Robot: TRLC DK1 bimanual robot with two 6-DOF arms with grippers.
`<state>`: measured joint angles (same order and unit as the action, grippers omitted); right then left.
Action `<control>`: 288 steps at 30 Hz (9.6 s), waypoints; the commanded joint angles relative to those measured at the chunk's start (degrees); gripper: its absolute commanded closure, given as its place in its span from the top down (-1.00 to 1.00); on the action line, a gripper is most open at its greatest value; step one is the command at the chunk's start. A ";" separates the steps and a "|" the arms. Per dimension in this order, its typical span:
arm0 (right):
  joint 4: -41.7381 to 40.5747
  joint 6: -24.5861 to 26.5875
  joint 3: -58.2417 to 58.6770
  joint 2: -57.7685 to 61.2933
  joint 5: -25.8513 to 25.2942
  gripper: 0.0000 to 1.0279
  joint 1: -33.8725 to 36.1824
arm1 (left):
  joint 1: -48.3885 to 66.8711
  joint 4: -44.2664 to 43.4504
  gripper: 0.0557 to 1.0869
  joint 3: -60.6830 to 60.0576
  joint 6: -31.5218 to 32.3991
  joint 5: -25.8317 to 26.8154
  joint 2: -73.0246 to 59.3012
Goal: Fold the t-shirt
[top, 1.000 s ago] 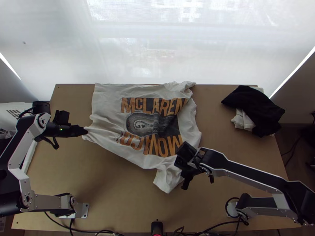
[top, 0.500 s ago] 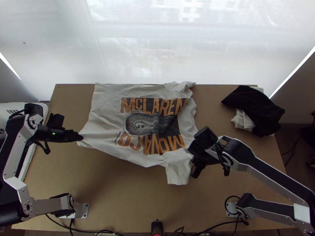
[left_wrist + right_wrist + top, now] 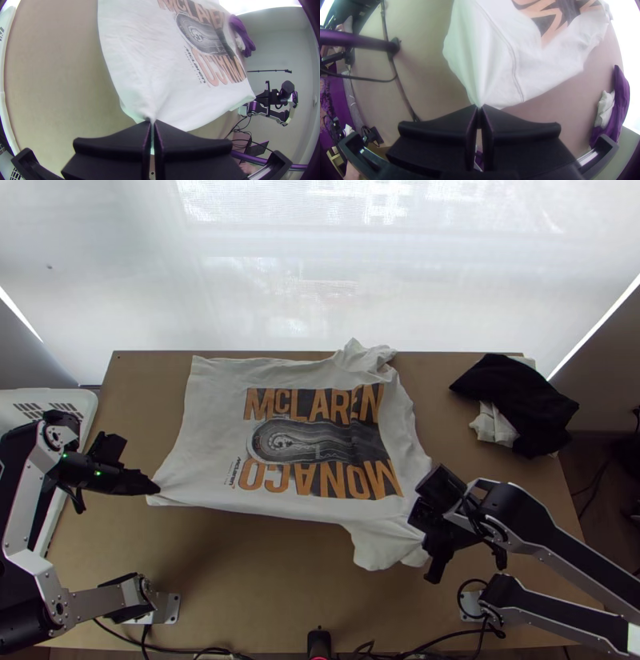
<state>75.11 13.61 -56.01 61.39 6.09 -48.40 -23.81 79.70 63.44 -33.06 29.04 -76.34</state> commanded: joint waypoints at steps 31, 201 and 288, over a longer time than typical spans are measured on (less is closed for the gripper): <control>8.30 3.80 -14.83 11.83 8.50 -0.95 -2.31 | 6.67 3.62 -0.93 -8.51 -11.41 -21.30 -3.65; -22.20 -5.87 -74.77 74.49 -4.51 0.90 32.58 | 18.72 -31.80 -0.93 50.11 25.85 -8.56 -54.01; -43.29 -4.73 -70.91 72.03 -6.61 -0.95 30.82 | 12.83 -51.58 -0.93 42.47 32.53 -7.15 -41.53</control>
<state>35.44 9.56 -131.72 135.94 0.54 -16.95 -11.31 33.17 113.56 -2.28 21.87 -124.09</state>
